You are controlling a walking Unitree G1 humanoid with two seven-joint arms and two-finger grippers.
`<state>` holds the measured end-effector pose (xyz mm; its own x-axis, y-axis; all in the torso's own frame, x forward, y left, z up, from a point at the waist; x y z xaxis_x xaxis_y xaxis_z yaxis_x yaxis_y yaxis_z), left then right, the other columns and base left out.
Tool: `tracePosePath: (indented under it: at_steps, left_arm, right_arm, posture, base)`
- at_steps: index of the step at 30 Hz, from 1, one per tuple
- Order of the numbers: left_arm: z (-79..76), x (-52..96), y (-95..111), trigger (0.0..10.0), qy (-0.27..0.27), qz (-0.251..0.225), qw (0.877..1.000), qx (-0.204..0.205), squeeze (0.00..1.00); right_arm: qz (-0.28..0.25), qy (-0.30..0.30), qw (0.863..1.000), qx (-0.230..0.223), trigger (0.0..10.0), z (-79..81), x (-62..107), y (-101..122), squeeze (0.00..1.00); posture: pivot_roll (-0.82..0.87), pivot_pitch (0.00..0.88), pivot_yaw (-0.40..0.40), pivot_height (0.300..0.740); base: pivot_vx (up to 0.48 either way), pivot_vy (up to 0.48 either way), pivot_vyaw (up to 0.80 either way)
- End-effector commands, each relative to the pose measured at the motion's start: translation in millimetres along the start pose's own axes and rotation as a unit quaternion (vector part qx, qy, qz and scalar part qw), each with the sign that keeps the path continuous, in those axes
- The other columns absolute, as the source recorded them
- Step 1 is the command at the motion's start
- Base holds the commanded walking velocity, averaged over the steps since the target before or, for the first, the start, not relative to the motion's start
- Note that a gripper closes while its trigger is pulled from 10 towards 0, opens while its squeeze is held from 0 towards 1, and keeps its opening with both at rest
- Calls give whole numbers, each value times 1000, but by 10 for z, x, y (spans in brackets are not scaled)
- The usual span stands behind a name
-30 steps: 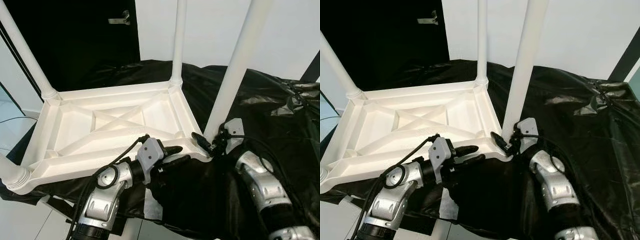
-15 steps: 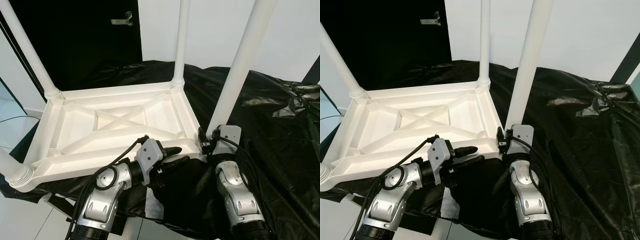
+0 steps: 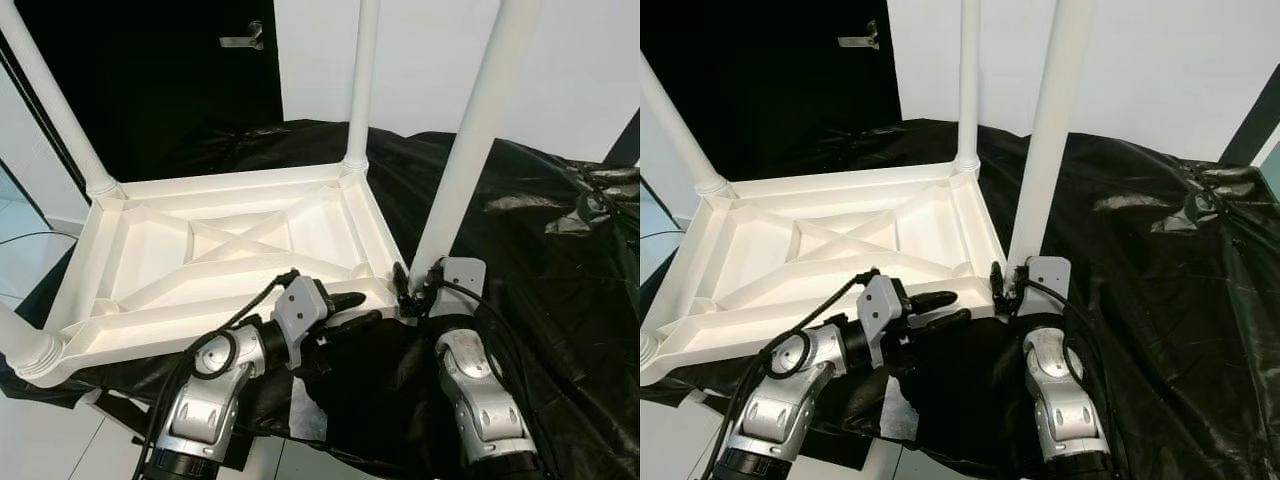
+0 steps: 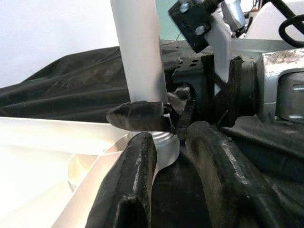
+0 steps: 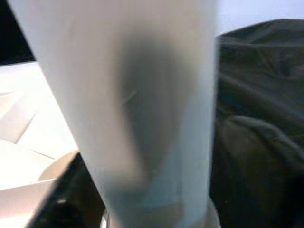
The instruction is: Building children table
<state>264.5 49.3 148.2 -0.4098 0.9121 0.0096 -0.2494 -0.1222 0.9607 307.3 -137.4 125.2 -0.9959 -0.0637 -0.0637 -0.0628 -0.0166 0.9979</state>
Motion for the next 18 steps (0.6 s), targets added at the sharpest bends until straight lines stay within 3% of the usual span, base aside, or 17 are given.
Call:
tracePosePath:
  at_steps: [1,7,8,12,18]
  left_arm:
    - [85,10,-13,10000,60,10,998,0,0]
    - [109,25,-13,10000,61,10,998,-1,0]
    - [121,27,-15,10000,61,11,998,-1,0]
    - [136,29,-12,10000,60,11,998,-2,0]
    - [148,28,-2,10000,59,10,998,-4,0]
  right_arm:
    - [-2,39,999,-8,10000,-24,48,14,1000]
    - [4,103,995,-1,10000,-110,101,22,1000]
    - [17,138,990,6,10000,-166,92,3,0]
    - [24,204,978,24,10000,-181,31,22,0]
    - [34,254,966,36,10000,-167,-100,43,0]
  posture:
    - [-6,0,-28,740]
    - [-13,0,-22,740]
    - [-16,0,-19,740]
    - [-18,0,-11,740]
    - [-11,0,-10,740]
  base:
    - [0,0,0]
    - [0,0,0]
    - [0,0,0]
    - [0,0,0]
    - [0,0,0]
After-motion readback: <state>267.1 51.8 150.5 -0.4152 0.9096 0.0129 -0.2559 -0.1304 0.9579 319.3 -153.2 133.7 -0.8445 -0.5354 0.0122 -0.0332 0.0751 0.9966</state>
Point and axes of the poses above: a point about 5 cm out from each wrist's last joint towards the gripper, its own x axis pointing back from the gripper into the wrist, its own y axis along the axis of the wrist's last joint, z = x × y, the point moved 3 cm from there along -x, pointing out of the wrist towards the gripper, and after that the axes turned 3 degrees about -x, right-handed, at the moved point
